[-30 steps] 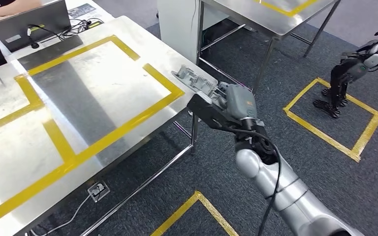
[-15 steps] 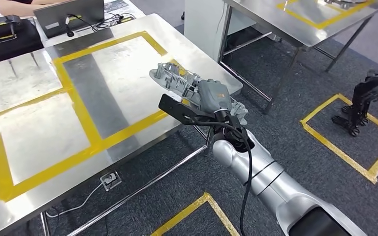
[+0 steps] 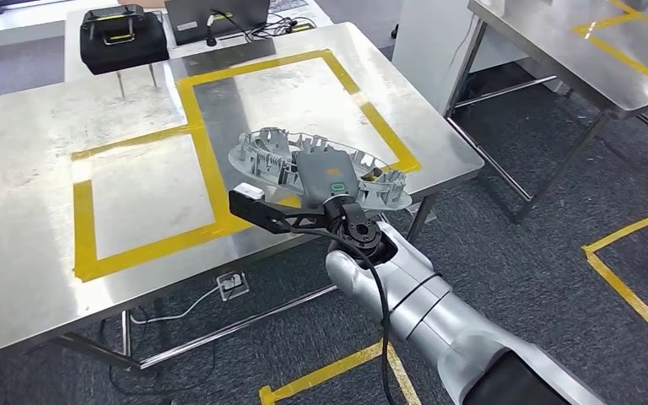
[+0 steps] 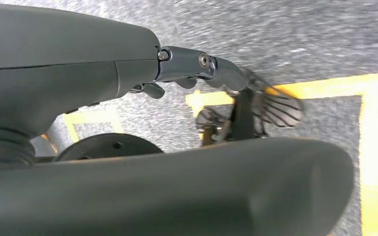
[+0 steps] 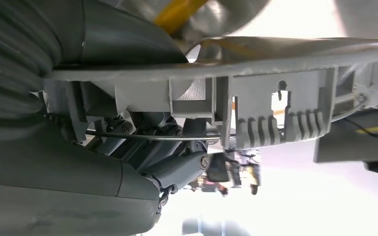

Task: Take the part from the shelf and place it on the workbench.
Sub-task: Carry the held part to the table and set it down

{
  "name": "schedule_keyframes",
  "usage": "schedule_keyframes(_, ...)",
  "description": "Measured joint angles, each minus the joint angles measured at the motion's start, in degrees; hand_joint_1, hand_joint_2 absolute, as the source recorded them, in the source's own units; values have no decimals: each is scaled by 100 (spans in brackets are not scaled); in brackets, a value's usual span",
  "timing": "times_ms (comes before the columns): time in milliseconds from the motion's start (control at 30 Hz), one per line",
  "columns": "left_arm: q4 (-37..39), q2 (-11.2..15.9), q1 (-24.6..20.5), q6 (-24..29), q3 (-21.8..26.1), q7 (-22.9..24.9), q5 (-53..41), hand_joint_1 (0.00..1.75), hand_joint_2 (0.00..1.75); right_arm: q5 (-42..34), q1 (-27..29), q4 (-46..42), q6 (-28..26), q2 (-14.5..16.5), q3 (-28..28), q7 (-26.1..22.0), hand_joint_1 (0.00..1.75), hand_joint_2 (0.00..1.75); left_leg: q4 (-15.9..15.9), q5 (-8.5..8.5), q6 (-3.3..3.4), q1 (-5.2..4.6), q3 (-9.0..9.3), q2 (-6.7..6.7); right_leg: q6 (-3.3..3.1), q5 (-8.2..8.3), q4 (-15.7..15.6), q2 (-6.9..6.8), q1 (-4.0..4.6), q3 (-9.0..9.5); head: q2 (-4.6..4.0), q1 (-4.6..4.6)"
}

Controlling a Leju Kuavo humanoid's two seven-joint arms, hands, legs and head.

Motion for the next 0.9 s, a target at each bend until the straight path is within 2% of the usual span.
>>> schedule_keyframes(67,1,-1,5,22,-5,-21,38,0,0,98,-77,51,11,63,49,15,175,175,550,-321,-23,-16,-276,375,18,57,-95,-178,-9,24,0,-80)
schedule_keyframes(100,1,-9,0,42,-6,-25,80,0,0,158,-94,69,11,90,80,-10,175,175,909,-490,-48,-1,-425,475,22,61,-96,-265,-7,15,0,-115)
schedule_keyframes(133,1,-17,-1,63,-6,-22,131,0,0,214,-90,87,10,134,124,-51,175,175,1183,-586,-78,19,-525,531,34,56,-88,-354,-9,4,0,-138)
schedule_keyframes(167,1,-27,6,84,-5,-18,175,0,0,248,-71,103,10,190,175,-96,175,175,1284,-593,-109,42,-536,570,50,47,-73,-432,-17,-7,0,-153)
schedule_keyframes(200,1,-37,16,103,-5,-16,207,0,0,248,-46,112,14,259,226,-135,175,175,1176,-515,-142,65,-440,610,76,30,-43,-498,-31,-22,0,-168)
schedule_keyframes(233,1,-42,23,118,-5,-19,228,0,0,212,-21,111,17,331,279,-163,175,175,872,-375,-174,89,-239,676,117,1,8,-560,-53,-38,0,-190)
schedule_keyframes(267,0,-52,18,132,-5,-26,240,0,0,149,4,102,17,393,330,-179,175,175,538,-304,-200,87,-35,781,173,-40,76,-623,-66,-58,0,-215)
schedule_keyframes(300,-4,-73,7,140,-5,-37,249,0,0,71,24,92,11,446,383,-185,175,175,261,-253,-204,87,142,890,232,-95,158,-679,-62,-91,0,-256)
schedule_keyframes(333,-8,-90,-7,146,-3,-47,257,0,0,-6,44,82,-1,482,443,-185,175,175,109,-251,-172,82,244,947,284,-144,227,-736,-47,-124,0,-284)
schedule_keyframes(367,-11,-105,-17,151,-1,-59,261,0,0,-79,65,76,-14,504,505,-187,175,175,90,-295,-123,70,259,957,320,-179,272,-791,-23,-133,0,-284)
schedule_keyframes(433,-11,-115,-14,158,3,-78,267,0,0,-248,111,71,-24,520,617,-202,175,175,131,-284,-13,76,243,808,357,-210,308,-897,-15,-110,0,-232)
schedule_keyframes(467,-10,-117,-4,158,3,-88,269,0,0,-352,131,70,-16,523,664,-218,175,175,134,-278,19,77,236,744,383,-252,346,-872,-32,-106,0,-196)
schedule_keyframes(500,-10,-119,5,158,3,-97,270,0,0,-476,146,72,1,522,705,-235,175,175,131,-265,46,81,232,679,408,-342,457,-773,-54,-148,0,-174)
schedule_keyframes(567,-9,-122,10,155,3,-115,270,0,0,-798,187,108,68,514,773,-284,175,175,120,-239,93,77,219,562,440,-671,1006,-444,-84,-389,0,-119)
schedule_keyframes(600,-8,-123,6,150,3,-120,270,0,0,-1003,232,156,122,507,802,-318,175,175,117,-227,112,67,207,494,432,-842,1386,-324,-87,-556,0,-90)
schedule_keyframes(633,-8,-125,2,145,3,-123,270,0,0,-1216,300,220,179,503,829,-355,175,175,115,-215,129,50,194,417,416,-956,1715,-262,-79,-708,0,-65)
schedule_keyframes(667,-8,-127,1,139,3,-124,270,0,0,-1416,373,291,230,500,859,-390,175,175,115,-202,144,28,181,335,388,-979,1893,-232,-67,-797,0,-43)
schedule_keyframes(700,-8,-127,2,136,3,-122,270,0,0,-1586,434,362,275,498,888,-417,175,175,114,-186,157,2,168,254,346,-907,1870,-210,-49,-794,0,-23)
schedule_keyframes(733,-8,-127,7,134,3,-115,268,0,0,-1730,469,432,307,495,913,-428,175,175,111,-166,170,-30,158,187,277,-741,1619,-181,-19,-680,0,-4)
schedule_keyframes(800,-8,-140,22,133,4,-80,257,0,0,-1976,462,595,337,490,937,-455,175,175,90,-117,181,-72,150,90,75,-413,853,-91,67,-319,0,11)
schedule_keyframes(833,-8,-149,28,134,4,-48,249,0,0,-2082,447,685,340,490,942,-481,175,175,71,-93,173,-72,151,66,-14,-317,542,-67,109,-183,0,4)
schedule_keyframes(867,-8,-159,31,138,5,-9,241,0,0,-2164,435,769,338,494,946,-515,175,175,48,-69,151,-58,151,47,-73,-288,375,-56,143,-119,0,2)
schedule_keyframes(900,-8,-166,33,146,5,30,237,0,0,-2222,429,847,335,500,953,-548,175,175,18,-48,117,-46,156,39,-98,-285,314,-68,163,-108,0,-5)
